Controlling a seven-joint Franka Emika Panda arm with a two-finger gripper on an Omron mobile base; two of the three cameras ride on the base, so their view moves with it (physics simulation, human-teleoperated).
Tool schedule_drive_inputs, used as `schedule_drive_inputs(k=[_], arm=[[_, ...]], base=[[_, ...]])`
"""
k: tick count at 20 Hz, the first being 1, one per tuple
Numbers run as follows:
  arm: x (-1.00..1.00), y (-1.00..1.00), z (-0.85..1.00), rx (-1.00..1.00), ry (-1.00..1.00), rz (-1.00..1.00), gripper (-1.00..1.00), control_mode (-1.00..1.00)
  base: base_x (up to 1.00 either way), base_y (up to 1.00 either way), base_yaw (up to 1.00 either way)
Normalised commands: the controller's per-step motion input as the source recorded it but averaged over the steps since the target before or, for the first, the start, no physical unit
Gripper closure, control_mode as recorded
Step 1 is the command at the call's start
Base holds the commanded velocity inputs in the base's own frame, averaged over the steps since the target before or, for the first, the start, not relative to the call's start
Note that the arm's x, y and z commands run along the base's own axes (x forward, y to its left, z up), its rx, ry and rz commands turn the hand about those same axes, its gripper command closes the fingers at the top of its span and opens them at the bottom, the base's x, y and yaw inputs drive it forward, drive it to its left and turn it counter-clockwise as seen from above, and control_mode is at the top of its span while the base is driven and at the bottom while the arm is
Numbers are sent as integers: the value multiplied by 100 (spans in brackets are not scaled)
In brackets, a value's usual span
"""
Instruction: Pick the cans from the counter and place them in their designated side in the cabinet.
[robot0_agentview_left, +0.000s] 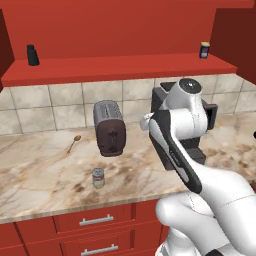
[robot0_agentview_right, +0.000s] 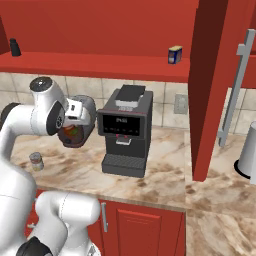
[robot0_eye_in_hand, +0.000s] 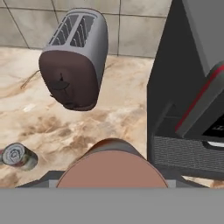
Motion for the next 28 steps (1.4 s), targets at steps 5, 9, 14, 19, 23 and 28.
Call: schedule_drive_inputs(k=[5,9,14,19,23,28], arm=[[-28,-14,41,-6,-16,0,100,-100],[-14,-19,30,-7,-20,0,100,-100],[-5,-25,28,-5,-21,0,100,-100],[-9,-28,43,-1,-17,0,100,-100],[0,-23,50,0,-8,0,100,-100],[0,-25,51,0,-2,0,100,-100]], base=[[0,0,0],[0,0,0],[0,0,0],[0,0,0],[0,0,0],[0,0,0]])
